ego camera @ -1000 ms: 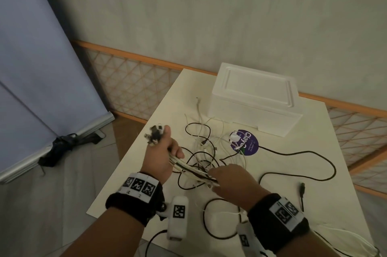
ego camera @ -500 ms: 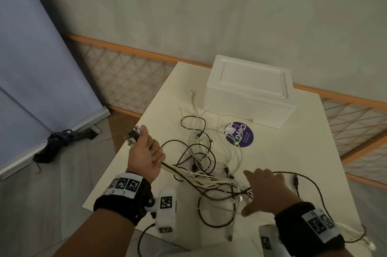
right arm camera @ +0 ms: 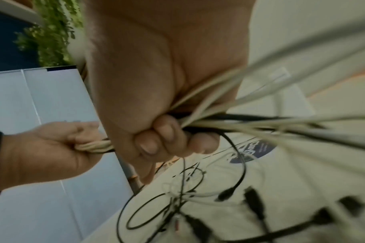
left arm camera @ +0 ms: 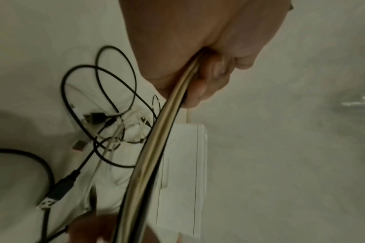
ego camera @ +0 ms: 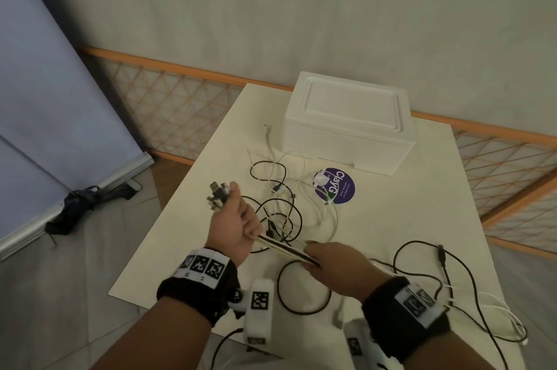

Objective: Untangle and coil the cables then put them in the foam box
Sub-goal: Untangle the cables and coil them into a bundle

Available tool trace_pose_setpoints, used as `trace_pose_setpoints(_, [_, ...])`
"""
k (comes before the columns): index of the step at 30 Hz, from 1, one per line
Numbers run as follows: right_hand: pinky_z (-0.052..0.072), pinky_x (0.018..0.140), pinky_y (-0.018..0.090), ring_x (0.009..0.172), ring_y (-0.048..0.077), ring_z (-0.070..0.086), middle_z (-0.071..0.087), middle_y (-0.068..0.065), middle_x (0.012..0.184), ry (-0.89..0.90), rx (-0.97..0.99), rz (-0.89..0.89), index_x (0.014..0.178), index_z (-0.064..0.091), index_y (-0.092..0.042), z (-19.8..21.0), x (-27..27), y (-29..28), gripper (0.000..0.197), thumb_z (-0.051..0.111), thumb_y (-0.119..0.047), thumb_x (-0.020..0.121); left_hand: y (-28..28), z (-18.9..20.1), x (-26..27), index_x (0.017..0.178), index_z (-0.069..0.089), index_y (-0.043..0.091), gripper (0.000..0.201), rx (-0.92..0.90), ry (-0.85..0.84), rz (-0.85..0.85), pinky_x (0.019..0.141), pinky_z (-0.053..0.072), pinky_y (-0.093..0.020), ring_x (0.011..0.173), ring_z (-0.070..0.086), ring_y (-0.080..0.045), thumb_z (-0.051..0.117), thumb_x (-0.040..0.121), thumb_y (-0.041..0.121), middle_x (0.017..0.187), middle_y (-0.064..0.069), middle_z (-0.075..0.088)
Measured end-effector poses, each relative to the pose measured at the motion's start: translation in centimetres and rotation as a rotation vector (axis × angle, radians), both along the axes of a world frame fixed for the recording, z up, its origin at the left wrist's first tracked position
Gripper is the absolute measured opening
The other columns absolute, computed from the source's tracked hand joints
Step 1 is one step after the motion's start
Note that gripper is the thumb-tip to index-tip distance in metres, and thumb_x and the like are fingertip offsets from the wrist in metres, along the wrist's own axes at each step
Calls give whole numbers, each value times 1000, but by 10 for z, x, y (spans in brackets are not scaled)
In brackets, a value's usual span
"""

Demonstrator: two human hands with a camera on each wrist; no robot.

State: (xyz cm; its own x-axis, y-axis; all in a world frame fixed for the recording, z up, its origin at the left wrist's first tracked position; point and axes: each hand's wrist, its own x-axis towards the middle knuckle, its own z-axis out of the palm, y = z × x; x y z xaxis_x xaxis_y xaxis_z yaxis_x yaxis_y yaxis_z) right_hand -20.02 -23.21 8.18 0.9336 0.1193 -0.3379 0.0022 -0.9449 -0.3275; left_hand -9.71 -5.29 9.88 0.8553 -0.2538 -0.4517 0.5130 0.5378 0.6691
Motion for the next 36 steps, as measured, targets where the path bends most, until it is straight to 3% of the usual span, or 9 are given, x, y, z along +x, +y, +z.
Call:
trace_pose_setpoints(5, [43,77,27,104,17,58,64,-7,106,-47,-177,-110,106,56,-31,5,-26,-55,20,47,-35,89,16,-20,3,50,27,21,58,38,84,137,38,19,-19,34,19,-10,45,95,51,44,5,21])
trace_pose_setpoints(11, [49,75,28,88,11,60,47,-13,68,53,-223,-226,75,49,-32,-5,-56,-113,17,48,-42,89,21,-36,6,57,23,21,54,131,193,238,37,17,-19,32,18,-10,47,95,51,42,6,21])
trace_pose_setpoints(15, [43,92,27,114,11,53,58,-12,105,190,-314,-195,98,54,-34,-16,-70,-131,21,59,-47,83,-3,-58,-19,60,35,20,44,208,243,65,39,20,-22,34,21,-10,55,95,38,43,5,25])
trace_pose_setpoints(18, [34,106,30,132,16,39,43,-3,142,392,-262,-212,142,35,-26,-14,-71,-139,83,74,-46,71,-20,-67,-41,66,47,16,30,235,202,-85,43,28,-24,36,27,-10,59,94,18,45,4,29])
trace_pose_setpoints(20, [27,110,30,138,19,30,31,0,151,354,-173,-169,150,18,-28,-2,-59,-126,101,76,-47,70,-28,-69,-50,68,50,14,27,260,140,-153,46,32,-26,40,30,-10,58,94,13,46,3,31])
trace_pose_setpoints(25, [23,108,22,138,14,29,27,-1,153,-121,154,23,151,15,-25,25,-9,-57,87,51,-65,82,-47,-64,-60,71,50,12,24,286,82,-248,48,39,-28,46,37,-13,57,94,10,49,0,38])
trace_pose_setpoints(30, [15,114,23,144,14,17,13,3,159,-227,207,281,151,14,-17,18,21,2,68,43,-45,97,-49,-52,-65,88,61,6,20,539,-154,-435,63,50,-29,69,62,-18,43,98,5,75,-7,65])
trace_pose_setpoints(33, [22,114,28,142,16,23,24,5,156,-225,188,318,149,26,-14,9,24,5,56,39,-38,100,-43,-54,-65,86,58,13,24,712,-181,-503,65,51,-27,73,59,-16,40,99,3,81,-4,62])
trace_pose_setpoints(36, [31,106,27,126,16,44,50,6,139,-287,291,347,135,49,-13,-2,25,8,40,42,-32,100,-39,-55,-72,81,50,22,31,700,-148,-529,58,49,-20,68,56,-9,42,97,-3,79,2,55])
